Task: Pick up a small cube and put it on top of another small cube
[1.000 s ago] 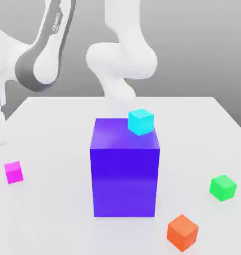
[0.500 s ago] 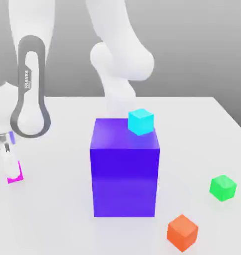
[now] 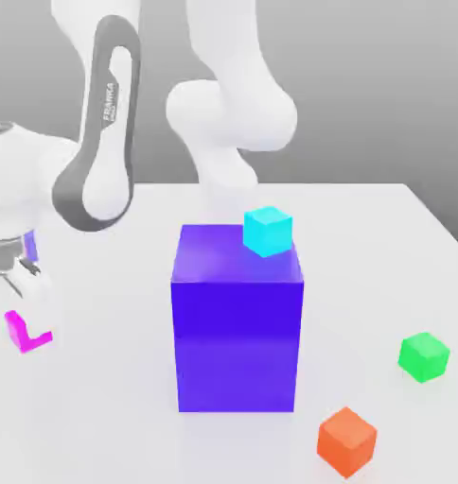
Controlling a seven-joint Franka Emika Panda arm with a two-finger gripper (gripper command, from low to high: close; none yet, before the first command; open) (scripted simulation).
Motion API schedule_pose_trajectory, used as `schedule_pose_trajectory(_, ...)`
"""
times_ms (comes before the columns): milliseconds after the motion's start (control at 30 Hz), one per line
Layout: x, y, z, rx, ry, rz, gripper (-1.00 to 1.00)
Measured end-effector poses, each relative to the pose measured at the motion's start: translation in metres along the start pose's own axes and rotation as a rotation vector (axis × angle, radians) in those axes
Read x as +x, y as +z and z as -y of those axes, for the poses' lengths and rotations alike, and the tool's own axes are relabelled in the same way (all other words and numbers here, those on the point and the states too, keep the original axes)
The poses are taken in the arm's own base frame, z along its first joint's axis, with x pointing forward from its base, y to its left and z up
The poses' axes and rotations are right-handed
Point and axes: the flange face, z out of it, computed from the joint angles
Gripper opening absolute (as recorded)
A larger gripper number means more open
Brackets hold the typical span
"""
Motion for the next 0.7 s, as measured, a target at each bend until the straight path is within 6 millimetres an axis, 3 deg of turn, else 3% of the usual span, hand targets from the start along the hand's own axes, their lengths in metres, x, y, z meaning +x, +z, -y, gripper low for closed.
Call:
schedule_pose_trajectory(167, -0.108, -0.009, 0.077, 0.01, -0.321, 0.01, -1.0)
schedule_pose_trajectory(333, -0.238, -0.019, 0.118, 0.018, -0.648, 0.02, -1.0)
schedule_pose_trajectory(500, -0.37, -0.029, 0.117, 0.024, -0.964, 0.028, -1.0)
schedule_pose_trajectory(600, -0.446, -0.036, 0.097, 0.026, -1.15, 0.031, -1.0)
schedule_pose_trajectory(700, -0.518, -0.043, 0.064, 0.028, -1.336, 0.034, -1.0)
